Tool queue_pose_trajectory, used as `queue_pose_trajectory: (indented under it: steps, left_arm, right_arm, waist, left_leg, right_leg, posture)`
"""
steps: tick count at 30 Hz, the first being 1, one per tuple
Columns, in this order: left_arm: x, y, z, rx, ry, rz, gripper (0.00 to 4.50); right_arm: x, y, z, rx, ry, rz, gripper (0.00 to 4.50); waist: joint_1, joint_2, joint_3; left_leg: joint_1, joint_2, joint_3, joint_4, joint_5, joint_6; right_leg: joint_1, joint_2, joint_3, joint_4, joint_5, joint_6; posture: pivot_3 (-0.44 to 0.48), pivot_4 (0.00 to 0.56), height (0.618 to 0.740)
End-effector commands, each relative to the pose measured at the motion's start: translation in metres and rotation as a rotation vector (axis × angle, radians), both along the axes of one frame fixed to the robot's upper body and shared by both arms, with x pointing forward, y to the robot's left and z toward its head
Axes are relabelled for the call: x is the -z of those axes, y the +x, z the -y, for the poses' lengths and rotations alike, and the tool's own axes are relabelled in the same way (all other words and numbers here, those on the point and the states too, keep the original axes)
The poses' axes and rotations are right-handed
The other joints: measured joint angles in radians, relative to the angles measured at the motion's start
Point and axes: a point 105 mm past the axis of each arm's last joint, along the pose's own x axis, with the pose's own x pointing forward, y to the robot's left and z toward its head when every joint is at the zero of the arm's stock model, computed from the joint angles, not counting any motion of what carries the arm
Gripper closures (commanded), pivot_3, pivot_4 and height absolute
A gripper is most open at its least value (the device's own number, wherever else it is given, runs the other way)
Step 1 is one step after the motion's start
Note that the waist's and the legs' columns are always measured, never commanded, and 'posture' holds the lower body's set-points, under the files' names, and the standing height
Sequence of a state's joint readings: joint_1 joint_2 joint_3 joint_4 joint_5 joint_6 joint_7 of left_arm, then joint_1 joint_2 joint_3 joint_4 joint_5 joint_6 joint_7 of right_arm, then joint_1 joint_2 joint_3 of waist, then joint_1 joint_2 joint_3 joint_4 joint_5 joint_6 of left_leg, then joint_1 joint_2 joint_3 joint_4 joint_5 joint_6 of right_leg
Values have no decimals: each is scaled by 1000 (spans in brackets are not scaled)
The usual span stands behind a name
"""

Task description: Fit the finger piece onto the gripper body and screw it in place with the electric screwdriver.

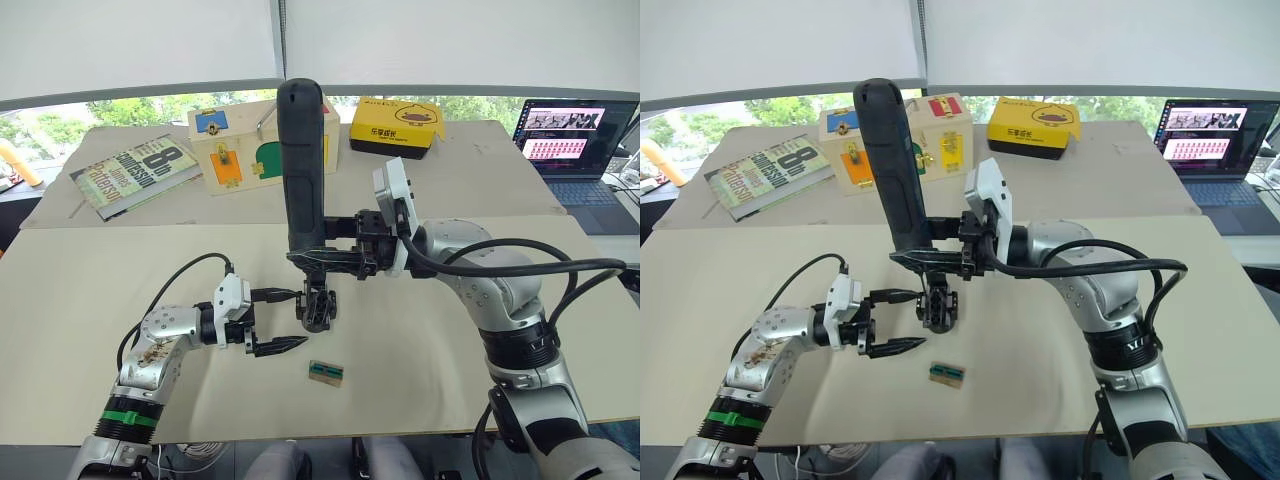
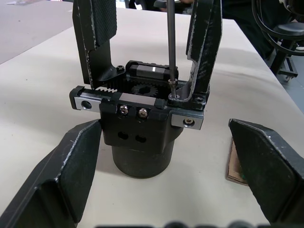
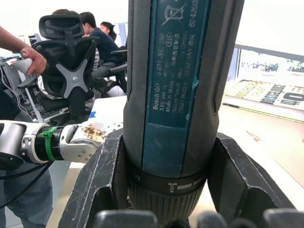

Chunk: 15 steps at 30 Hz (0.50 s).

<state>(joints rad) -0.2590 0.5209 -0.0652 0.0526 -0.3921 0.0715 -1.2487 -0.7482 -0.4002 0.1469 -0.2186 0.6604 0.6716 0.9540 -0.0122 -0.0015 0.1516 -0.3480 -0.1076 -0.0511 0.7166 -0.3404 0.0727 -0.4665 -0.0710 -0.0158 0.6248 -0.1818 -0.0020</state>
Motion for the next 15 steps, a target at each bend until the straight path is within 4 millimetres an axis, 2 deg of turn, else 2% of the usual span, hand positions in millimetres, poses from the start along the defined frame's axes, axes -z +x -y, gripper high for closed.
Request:
queue_pose_trajectory:
  steps: [1, 15]
  left_arm:
    - [-5, -4, 4, 26, 1, 18, 0]
    - [5, 1, 4, -14, 28, 10, 0]
  right_arm:
    - [-15, -7, 0, -14, 40, 78, 2588]
    - [-9, -12, -4, -30, 31, 79, 2588]
  waist:
    - [0, 0, 0]
    - [0, 0, 0]
  left_leg:
    - [0, 0, 0, 0, 0, 0]
    - [0, 0, 0, 0, 0, 0]
  right_leg:
    - [0, 0, 0, 0, 0, 0]
    - [0, 0, 0, 0, 0, 0]
  posture:
    - [0, 150, 740]
    - [0, 150, 740]
